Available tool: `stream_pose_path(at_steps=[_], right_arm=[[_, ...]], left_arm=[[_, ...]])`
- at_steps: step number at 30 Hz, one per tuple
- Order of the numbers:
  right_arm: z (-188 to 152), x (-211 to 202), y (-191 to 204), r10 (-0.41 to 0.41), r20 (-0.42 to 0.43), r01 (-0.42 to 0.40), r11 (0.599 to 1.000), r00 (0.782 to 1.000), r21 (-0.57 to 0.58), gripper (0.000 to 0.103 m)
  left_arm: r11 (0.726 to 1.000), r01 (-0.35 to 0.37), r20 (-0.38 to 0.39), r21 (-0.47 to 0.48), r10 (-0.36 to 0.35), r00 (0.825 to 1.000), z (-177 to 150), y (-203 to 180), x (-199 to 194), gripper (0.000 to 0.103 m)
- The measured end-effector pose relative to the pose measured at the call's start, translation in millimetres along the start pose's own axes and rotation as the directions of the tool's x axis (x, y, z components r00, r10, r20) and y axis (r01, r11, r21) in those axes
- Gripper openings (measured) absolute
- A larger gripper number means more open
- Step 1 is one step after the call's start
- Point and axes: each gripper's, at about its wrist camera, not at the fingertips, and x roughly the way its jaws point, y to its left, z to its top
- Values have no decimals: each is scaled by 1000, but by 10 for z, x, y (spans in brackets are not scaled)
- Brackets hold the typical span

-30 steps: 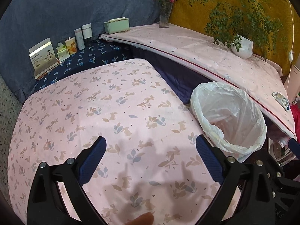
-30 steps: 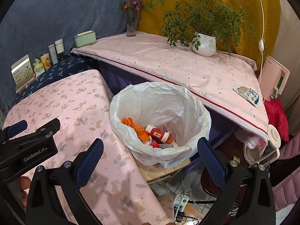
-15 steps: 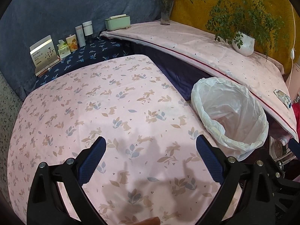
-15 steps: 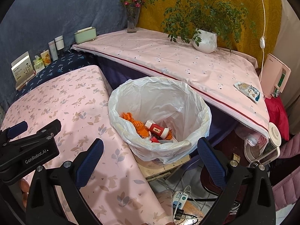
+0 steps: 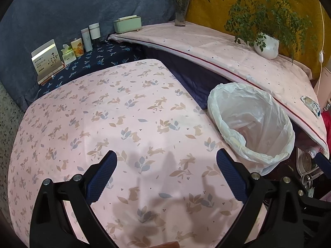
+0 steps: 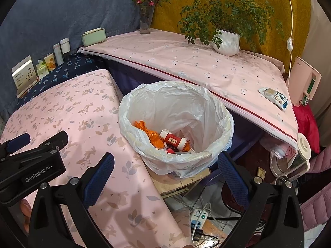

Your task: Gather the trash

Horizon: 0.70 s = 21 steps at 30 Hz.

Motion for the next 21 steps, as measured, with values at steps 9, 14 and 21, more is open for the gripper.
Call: stream_pose_path(at_steps=[9, 14, 21], right_arm=[[-14, -30, 9, -7, 5, 7, 1000, 1000, 3, 97], [-19, -64, 22, -9, 9, 8, 1000, 1000, 2, 97], [-52, -88, 21, -18, 6, 18, 1000, 1000, 7, 97]], left_arm=[[1000, 6, 17, 1, -6, 1000, 13, 22, -50, 92], [1000, 11, 37, -11, -10, 999, 9, 61, -120, 92], [1000, 19, 56, -9, -18, 998, -7, 70, -180, 92]])
